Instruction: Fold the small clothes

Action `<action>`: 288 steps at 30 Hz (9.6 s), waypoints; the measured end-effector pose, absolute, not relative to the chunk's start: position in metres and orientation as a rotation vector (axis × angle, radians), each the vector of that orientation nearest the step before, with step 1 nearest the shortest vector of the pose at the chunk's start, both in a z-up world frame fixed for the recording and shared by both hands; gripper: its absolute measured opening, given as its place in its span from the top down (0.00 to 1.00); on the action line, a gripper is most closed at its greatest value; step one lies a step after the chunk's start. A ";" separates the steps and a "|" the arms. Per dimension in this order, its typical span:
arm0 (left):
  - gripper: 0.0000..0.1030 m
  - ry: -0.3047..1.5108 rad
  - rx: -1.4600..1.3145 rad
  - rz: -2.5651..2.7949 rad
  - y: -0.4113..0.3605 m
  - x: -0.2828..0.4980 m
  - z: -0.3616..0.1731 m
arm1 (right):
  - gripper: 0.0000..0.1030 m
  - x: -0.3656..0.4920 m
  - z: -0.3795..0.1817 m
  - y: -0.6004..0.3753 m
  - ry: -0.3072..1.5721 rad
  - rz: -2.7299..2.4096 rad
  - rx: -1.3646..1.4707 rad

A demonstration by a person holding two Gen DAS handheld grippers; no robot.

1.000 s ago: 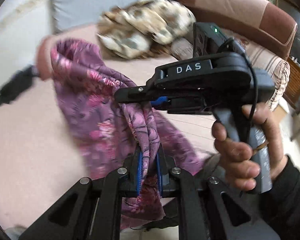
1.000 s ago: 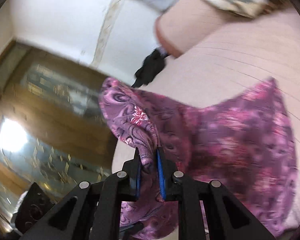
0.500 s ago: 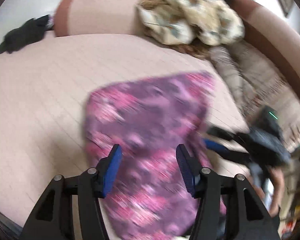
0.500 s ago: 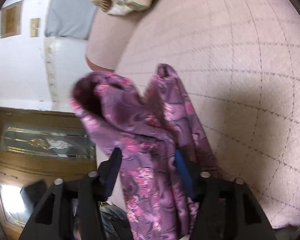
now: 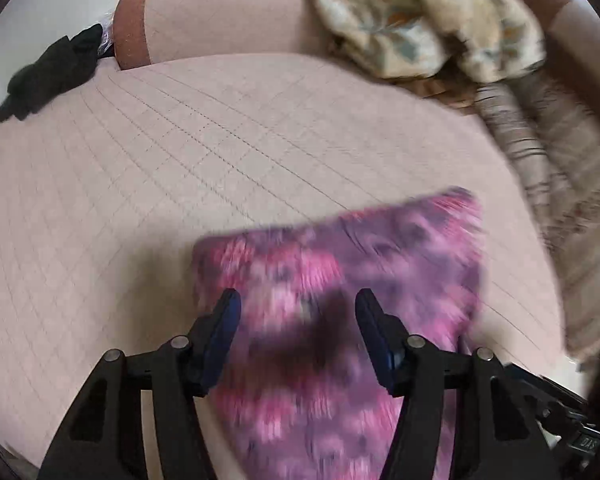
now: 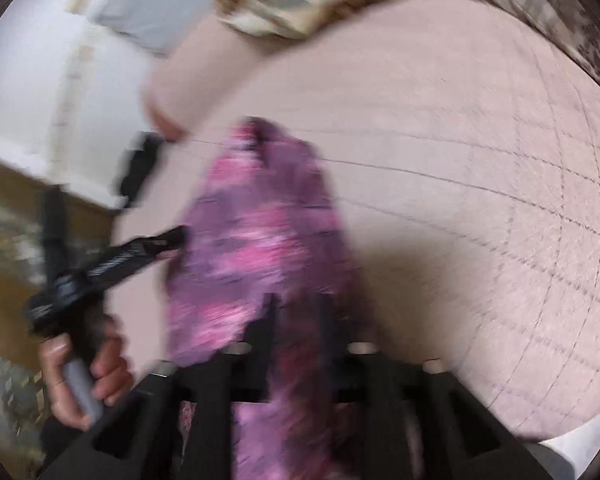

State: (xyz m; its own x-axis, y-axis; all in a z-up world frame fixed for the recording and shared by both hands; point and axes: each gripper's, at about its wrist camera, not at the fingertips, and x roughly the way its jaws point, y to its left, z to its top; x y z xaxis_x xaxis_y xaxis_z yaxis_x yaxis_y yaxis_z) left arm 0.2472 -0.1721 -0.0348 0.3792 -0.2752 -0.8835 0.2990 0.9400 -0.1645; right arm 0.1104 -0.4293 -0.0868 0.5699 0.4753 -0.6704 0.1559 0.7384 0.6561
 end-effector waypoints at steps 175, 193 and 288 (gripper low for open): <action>0.42 1.086 -0.309 -0.129 0.048 0.221 -0.017 | 0.61 0.220 -0.039 -0.240 0.939 0.411 0.605; 0.98 1.107 -0.660 -0.293 0.055 0.351 -0.062 | 0.94 0.338 -0.090 -0.263 1.004 0.443 0.755; 0.92 1.153 -0.382 -0.095 0.067 0.116 -0.087 | 0.88 0.138 -0.132 -0.250 1.154 0.318 0.637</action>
State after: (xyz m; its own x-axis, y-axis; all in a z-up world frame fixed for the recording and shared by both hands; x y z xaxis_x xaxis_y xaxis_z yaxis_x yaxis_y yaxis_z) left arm 0.1156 0.0671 -0.0868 0.4094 -0.2673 -0.8723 -0.1213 0.9317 -0.3424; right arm 0.1376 -0.2504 -0.1324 0.3869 0.5437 -0.7447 0.0856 0.7830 0.6161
